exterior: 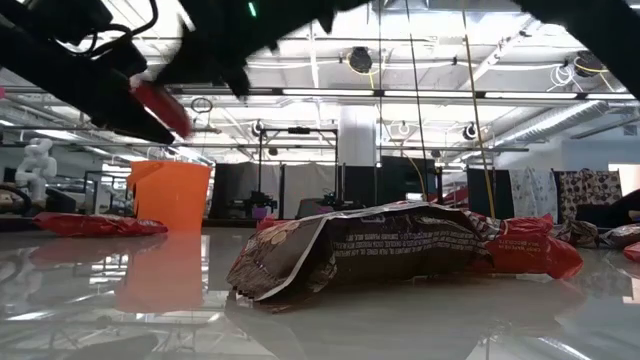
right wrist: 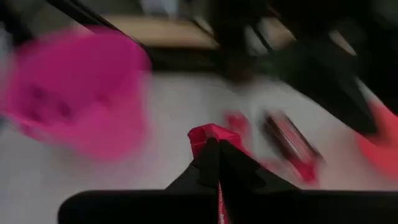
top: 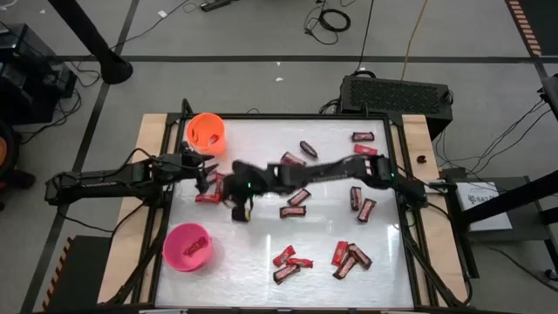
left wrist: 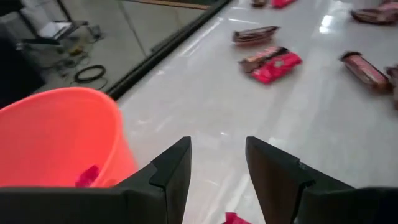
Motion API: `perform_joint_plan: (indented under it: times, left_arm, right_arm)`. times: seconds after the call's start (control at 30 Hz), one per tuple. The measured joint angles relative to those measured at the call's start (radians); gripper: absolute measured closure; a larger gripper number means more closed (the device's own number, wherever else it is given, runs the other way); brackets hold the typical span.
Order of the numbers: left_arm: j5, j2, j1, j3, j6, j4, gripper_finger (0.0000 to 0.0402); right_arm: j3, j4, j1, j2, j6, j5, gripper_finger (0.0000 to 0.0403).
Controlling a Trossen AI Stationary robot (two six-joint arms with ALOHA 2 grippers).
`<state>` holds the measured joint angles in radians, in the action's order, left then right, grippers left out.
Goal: Sort candy by brand, put in halloween buckets
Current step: Put the red chocolate bar into the pink bucket
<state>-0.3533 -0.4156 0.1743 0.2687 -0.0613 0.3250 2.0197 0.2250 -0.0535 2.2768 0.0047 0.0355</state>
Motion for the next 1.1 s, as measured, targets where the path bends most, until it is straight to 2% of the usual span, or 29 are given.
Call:
perform_joint_plan:
  times: [0.27, 0.47, 0.83, 1.1]
  left_arm:
    - [0.004, 0.000, 0.000, 0.000, -0.009, -0.001, 0.0240]
    - [0.006, -0.001, 0.000, 0.000, -0.009, -0.001, 0.0240]
    - [0.009, -0.001, 0.000, 0.000, -0.005, -0.005, 0.0240]
    - [0.009, -0.001, 0.000, 0.000, -0.005, -0.009, 0.0240]
  right_arm:
    - [0.001, -0.384, -0.103, 0.064, -0.035, -0.002, 0.0402]
    - [0.000, -0.672, -0.126, 0.165, 0.020, -0.003, 0.0402]
    - [0.000, -0.873, -0.134, 0.278, 0.146, 0.024, 0.0402]
    - [0.000, -0.843, -0.139, 0.288, 0.171, 0.048, 0.0402]
